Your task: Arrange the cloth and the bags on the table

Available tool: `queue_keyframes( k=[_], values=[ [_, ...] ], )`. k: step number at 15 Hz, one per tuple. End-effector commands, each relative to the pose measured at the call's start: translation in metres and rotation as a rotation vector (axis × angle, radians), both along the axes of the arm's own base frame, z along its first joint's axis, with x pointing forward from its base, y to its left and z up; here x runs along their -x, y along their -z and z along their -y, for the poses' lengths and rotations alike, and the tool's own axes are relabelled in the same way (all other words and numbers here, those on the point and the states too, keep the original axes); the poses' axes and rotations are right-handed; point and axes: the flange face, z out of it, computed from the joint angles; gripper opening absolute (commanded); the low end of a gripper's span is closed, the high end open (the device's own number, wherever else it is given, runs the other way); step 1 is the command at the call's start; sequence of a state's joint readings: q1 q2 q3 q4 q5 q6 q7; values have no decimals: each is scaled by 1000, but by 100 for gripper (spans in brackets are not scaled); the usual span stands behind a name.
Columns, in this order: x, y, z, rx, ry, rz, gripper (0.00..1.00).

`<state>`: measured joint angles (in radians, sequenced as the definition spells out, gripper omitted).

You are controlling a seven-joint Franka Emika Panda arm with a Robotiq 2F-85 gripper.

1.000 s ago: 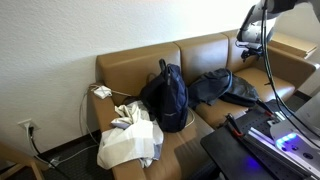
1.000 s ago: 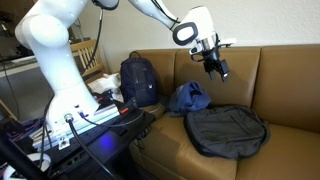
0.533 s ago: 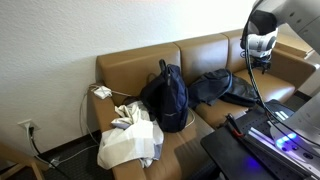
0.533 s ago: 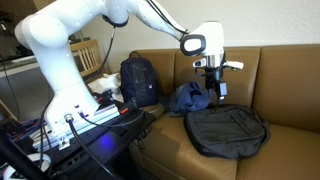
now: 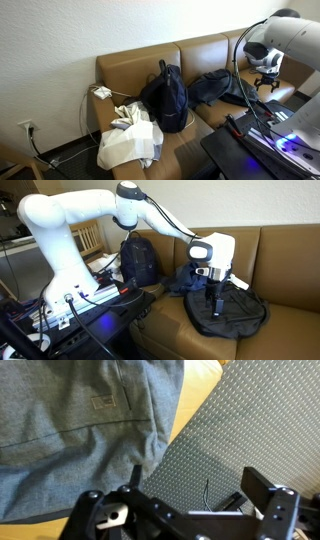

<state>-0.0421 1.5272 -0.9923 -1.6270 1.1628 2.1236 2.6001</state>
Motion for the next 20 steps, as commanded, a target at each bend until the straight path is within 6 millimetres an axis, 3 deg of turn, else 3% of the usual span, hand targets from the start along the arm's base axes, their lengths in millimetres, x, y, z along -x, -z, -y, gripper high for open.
queue_keyframes(
  k=[1, 4, 6, 10, 13, 20],
  values=[
    [-3, -2, 0, 0, -3, 6, 100],
    [-13, -6, -4, 2, -15, 15, 100],
    [3, 2, -15, 4, 0, -12, 100],
    [42, 38, -46, -46, 78, -29, 100],
    [32, 71, -59, 1, 160, 122, 100],
    [27, 75, -63, 0, 163, 146, 100]
  ],
)
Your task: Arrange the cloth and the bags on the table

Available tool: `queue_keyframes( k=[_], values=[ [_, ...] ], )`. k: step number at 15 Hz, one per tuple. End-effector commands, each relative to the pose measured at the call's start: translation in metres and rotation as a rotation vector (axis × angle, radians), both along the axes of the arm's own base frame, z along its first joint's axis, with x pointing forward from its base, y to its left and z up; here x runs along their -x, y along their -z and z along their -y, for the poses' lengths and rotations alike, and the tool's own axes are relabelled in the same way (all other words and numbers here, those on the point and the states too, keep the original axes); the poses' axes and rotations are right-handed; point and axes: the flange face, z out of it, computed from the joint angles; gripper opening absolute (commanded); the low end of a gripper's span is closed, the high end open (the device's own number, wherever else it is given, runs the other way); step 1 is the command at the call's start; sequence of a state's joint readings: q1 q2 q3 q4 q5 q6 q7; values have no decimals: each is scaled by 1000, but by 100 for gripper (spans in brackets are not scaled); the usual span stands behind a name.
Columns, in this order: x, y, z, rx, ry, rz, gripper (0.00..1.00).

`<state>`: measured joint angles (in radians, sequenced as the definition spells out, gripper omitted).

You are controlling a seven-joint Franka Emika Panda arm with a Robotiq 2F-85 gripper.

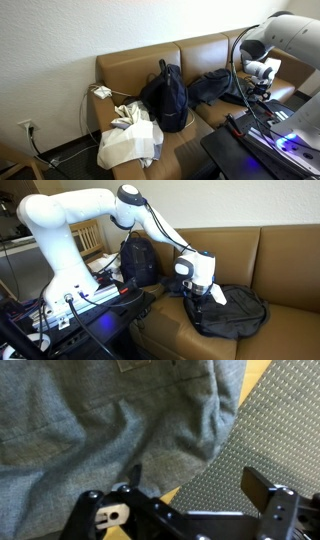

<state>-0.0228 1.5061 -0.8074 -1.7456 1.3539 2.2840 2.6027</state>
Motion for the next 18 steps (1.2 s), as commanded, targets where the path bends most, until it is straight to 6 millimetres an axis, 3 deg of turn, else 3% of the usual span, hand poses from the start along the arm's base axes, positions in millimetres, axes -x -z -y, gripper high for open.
queue_keyframes(
  k=[1, 12, 13, 14, 18],
  values=[
    [2, 10, 1, 6, 55, 55, 100],
    [27, 47, 1, 40, 274, 191, 100],
    [31, 48, 2, 32, 290, 197, 75],
    [35, 49, 3, 32, 299, 197, 73],
    [32, 51, 5, 20, 344, 240, 45]
  ],
)
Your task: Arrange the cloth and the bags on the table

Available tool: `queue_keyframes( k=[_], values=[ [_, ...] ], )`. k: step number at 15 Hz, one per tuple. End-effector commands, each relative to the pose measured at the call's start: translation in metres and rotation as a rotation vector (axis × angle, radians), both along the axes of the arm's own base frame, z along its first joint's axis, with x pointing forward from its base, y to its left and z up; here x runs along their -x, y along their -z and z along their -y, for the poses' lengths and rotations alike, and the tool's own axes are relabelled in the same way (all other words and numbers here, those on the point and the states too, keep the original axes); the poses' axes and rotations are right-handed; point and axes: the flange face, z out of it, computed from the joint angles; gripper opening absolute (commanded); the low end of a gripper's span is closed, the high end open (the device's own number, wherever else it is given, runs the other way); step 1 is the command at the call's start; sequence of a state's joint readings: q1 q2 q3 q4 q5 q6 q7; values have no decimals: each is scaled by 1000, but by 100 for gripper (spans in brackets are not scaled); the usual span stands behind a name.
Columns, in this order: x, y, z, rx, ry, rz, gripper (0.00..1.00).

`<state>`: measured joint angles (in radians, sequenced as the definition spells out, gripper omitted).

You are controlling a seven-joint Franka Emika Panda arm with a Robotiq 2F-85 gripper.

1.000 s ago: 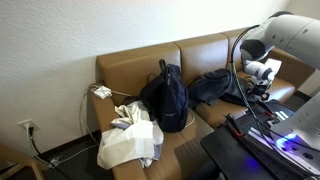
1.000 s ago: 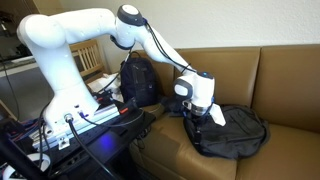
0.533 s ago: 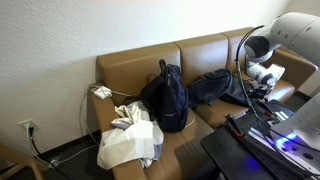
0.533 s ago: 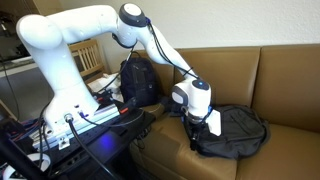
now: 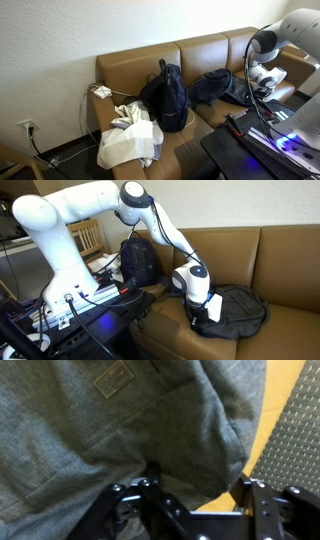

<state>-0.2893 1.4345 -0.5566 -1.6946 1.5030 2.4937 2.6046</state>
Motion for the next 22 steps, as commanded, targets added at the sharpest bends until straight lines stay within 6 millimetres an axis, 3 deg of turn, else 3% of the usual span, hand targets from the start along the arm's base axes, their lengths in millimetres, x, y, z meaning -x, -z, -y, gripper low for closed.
queue_keyframes(
  k=[1, 5, 7, 11, 13, 17, 20, 21, 22],
  values=[
    [1, 1, 8, 11, 48, 38, 38],
    [14, -4, 11, -46, 41, 30, 12],
    [12, -24, 25, -97, 41, 60, 2],
    [-7, -102, 70, -126, 27, 170, 3],
    [-13, -144, 82, -84, -21, 240, 2],
    [-21, -223, 82, 29, -131, 356, 2],
    [-26, -276, 72, 105, -224, 435, 2],
    [-29, -291, 64, 115, -285, 422, 2],
    [-38, -251, 81, 69, -226, 383, 6]
  ],
)
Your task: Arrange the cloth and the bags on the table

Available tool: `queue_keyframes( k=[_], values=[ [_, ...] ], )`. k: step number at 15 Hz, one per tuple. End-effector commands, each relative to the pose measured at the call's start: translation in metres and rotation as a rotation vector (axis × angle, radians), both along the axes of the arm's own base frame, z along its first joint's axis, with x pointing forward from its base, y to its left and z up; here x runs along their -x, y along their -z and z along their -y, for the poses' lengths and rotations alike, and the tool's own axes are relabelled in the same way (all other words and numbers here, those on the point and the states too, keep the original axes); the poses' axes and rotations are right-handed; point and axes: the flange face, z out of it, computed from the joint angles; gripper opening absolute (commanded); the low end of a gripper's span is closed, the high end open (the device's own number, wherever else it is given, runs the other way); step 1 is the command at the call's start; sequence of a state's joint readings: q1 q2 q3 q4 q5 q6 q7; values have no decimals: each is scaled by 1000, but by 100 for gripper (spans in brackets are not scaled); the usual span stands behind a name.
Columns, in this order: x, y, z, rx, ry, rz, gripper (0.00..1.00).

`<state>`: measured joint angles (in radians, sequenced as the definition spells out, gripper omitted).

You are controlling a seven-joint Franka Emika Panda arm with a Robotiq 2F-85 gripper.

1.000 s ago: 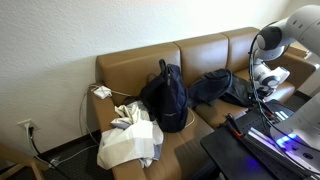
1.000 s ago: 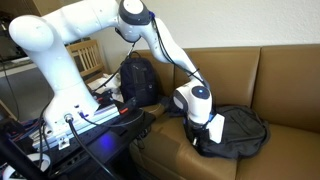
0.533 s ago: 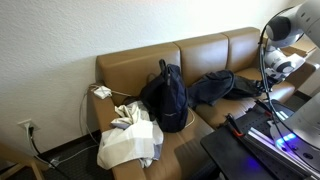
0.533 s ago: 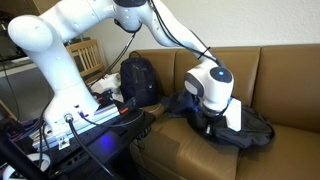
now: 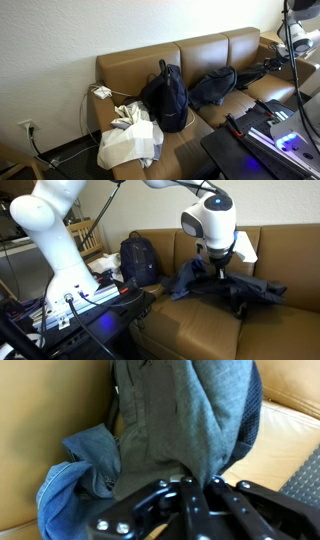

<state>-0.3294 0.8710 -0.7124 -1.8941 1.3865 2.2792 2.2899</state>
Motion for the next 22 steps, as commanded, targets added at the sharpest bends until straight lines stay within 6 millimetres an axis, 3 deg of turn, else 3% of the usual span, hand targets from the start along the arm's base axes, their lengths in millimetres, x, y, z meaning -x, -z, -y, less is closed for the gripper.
queue_keyframes(
  k=[1, 4, 5, 6, 15, 16, 19, 21, 22],
  values=[
    [-4, -13, -5, 15, -22, 8, 6],
    [-11, -30, -15, 40, -23, 51, 2],
    [-14, -47, -19, 26, -15, 108, 2],
    [-11, -73, -29, 33, -18, 165, 2],
    [17, -165, -96, 95, -152, 452, 2],
    [3, -142, -72, 83, -126, 343, 6],
    [12, -155, -90, 77, -144, 403, 6],
    [9, -155, -88, 74, -120, 422, 2],
    [2, -173, -91, 56, -108, 493, 2]
  ],
)
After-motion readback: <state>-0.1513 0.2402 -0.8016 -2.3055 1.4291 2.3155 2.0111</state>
